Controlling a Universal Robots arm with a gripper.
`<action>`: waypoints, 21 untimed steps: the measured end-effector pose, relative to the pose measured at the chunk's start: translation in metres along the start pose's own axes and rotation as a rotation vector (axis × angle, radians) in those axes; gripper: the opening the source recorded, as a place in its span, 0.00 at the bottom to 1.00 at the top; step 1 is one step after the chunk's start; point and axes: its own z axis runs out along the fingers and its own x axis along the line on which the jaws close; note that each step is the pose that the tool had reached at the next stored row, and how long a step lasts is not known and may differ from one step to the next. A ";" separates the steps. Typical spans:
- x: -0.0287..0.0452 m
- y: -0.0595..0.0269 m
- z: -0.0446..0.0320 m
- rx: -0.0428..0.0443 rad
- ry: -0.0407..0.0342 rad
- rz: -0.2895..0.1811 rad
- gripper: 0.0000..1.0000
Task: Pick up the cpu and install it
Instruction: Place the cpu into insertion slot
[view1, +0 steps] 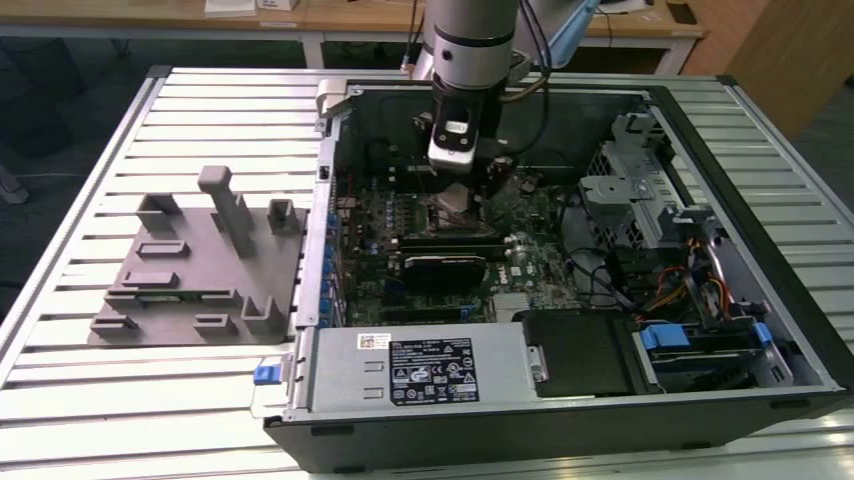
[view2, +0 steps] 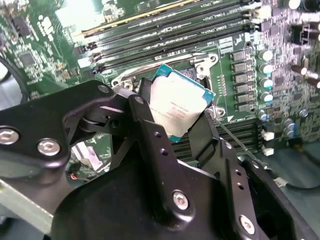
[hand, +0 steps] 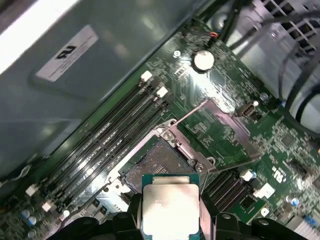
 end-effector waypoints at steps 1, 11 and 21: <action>0.0000 0.0000 0.0001 0.0009 0.0002 0.016 0.54; 0.0000 0.0000 0.0010 0.0102 0.0016 0.179 0.54; 0.0001 0.0000 0.0014 0.0119 -0.0009 0.298 0.54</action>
